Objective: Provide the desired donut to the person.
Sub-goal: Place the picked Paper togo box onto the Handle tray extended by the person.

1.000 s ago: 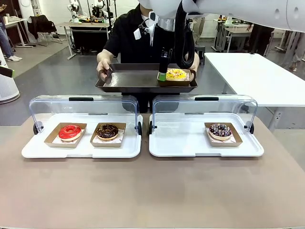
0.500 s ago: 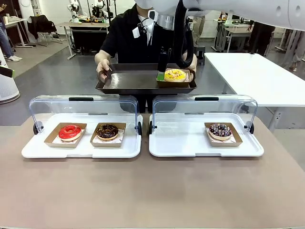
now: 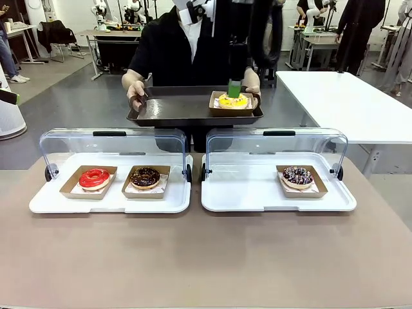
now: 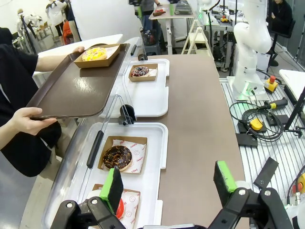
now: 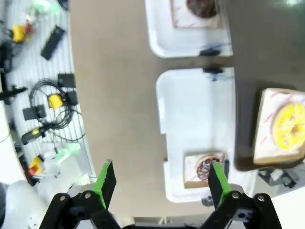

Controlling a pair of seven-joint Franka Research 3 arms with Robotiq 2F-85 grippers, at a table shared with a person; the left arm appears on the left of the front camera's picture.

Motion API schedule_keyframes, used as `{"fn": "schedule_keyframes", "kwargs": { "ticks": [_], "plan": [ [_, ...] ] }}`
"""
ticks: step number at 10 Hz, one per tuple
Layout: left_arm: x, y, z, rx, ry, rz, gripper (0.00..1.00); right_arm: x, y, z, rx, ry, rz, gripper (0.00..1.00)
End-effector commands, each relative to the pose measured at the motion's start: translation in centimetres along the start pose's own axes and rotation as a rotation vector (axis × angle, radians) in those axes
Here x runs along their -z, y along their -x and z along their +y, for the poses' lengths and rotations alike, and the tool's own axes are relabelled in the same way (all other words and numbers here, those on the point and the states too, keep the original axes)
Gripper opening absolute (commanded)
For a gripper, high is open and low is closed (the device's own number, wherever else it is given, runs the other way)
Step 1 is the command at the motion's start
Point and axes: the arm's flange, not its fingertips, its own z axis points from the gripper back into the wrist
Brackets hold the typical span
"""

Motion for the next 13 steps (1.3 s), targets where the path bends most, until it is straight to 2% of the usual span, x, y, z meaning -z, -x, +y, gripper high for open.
{"fn": "schedule_keyframes", "kwargs": {
  "ticks": [1,3,6,8,9,13],
  "plan": [
    [0.0,-0.3,-0.1,0.004,0.002,-0.016,1.0,3.7,4.7,3.1,-0.007,0.004,-0.047,1.0],
    [0.0,-0.3,-0.1,0.004,0.002,-0.016,1.0,6.5,7.9,4.9,0.021,0.03,-0.045,1.0],
    [0.0,-0.3,-0.1,0.004,0.002,-0.016,1.0,10.0,10.9,3.1,0.042,0.01,-0.047,1.0],
    [0.0,-0.3,-0.1,0.004,0.002,-0.016,1.0,10.3,11.5,0.7,0.042,0.037,-0.063,1.0],
    [0.0,-0.3,-0.1,0.004,0.002,-0.016,1.0,10.1,11.2,2.7,0.072,0.013,-0.022,1.0],
    [0.0,-0.3,-0.1,0.004,0.002,-0.016,1.0,10.1,11.2,2.7,0.072,0.013,-0.022,1.0]
  ]
}}
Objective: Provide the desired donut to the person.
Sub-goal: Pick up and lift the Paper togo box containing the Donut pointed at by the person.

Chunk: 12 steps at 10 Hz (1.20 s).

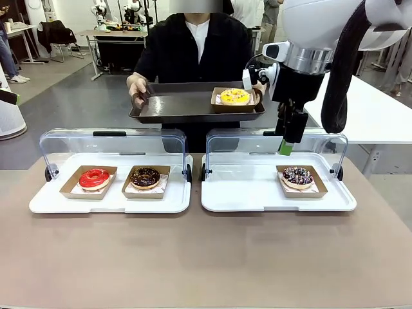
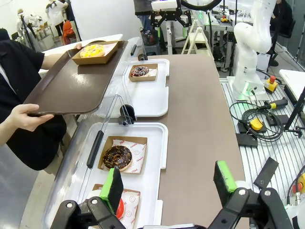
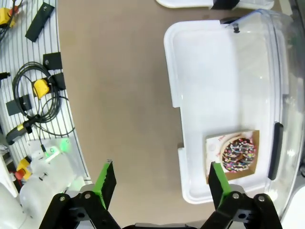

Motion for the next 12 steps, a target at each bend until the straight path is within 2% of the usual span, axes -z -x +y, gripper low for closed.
{"fn": "schedule_keyframes", "kwargs": {
  "ticks": [1,9,11,12],
  "plan": [
    [0.0,-0.3,-0.1,0.004,0.002,-0.016,1.0,0.0,0.0,0.3,0.012,-0.004,0.006,1.0],
    [0.0,-0.3,-0.1,0.004,0.002,-0.016,1.0,0.0,0.0,0.0,0.0,0.0,0.0,1.0],
    [0.0,-0.3,-0.1,0.004,0.002,-0.016,1.0,-2.6,7.5,-2.9,0.109,-0.101,-0.31,1.0],
    [0.0,-0.3,-0.1,0.004,0.002,-0.016,1.0,-3.1,12.6,-4.2,0.158,-0.138,-0.498,1.0]
  ]
}}
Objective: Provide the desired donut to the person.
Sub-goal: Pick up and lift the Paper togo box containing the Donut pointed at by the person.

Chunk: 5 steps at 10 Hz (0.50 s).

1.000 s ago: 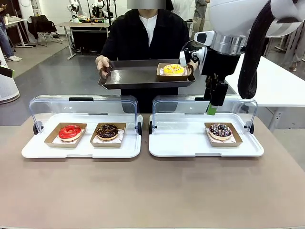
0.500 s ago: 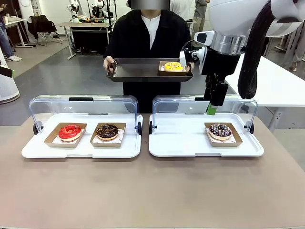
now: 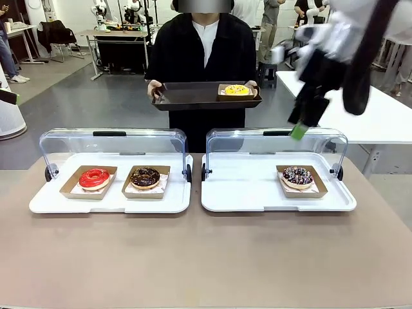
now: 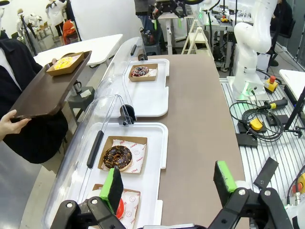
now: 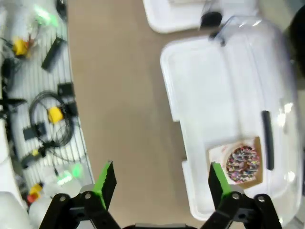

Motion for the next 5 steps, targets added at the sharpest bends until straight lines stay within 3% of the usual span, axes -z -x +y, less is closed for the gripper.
{"fn": "schedule_keyframes", "kwargs": {
  "ticks": [1,3,5],
  "plan": [
    [0.1,-0.3,-0.1,0.004,0.003,-0.015,1.0,-3.0,8.5,-2.3,0.063,-0.087,-0.336,1.0],
    [0.1,-0.3,-0.1,0.004,0.003,-0.015,1.0,-4.6,16.4,-3.1,-0.005,-0.112,-0.583,1.0],
    [0.1,-0.3,-0.1,0.004,0.003,-0.015,1.0,-4.7,23.6,-3.7,-0.038,-0.111,-0.766,1.0]
  ]
}}
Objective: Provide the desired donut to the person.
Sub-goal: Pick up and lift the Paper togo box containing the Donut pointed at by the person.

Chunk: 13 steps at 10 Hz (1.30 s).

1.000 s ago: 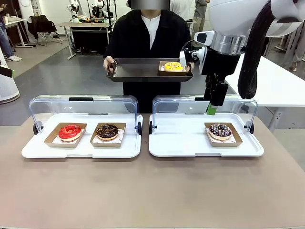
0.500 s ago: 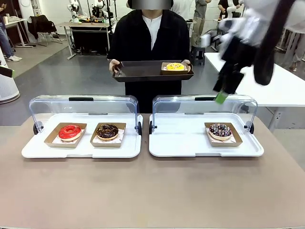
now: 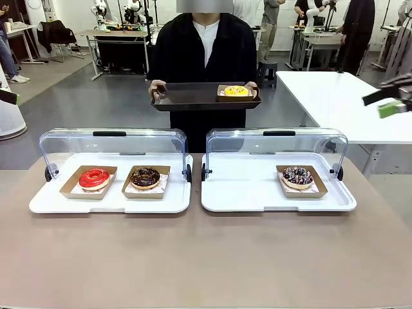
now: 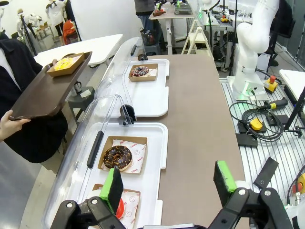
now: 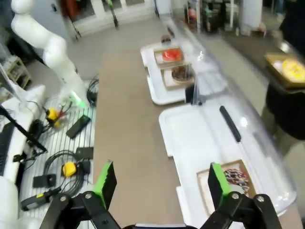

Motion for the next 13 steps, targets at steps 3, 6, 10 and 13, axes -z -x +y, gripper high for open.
{"fn": "schedule_keyframes", "kwargs": {
  "ticks": [3,6,10,13],
  "plan": [
    [0.0,-0.3,-0.1,0.004,0.002,-0.015,1.0,-1.7,7.9,-2.2,-0.025,0.013,-0.138,1.0],
    [0.0,-0.3,-0.1,0.004,0.002,-0.015,1.0,-3.4,10.0,-1.9,-0.006,0.029,-0.155,1.0],
    [0.0,-0.3,-0.1,0.004,0.002,-0.015,1.0,-3.3,7.0,-1.0,-0.101,0.012,-0.132,1.0],
    [0.0,-0.3,-0.1,0.004,0.002,-0.015,1.0,-3.0,5.4,-0.3,-0.134,-0.025,-0.098,1.0]
  ]
}}
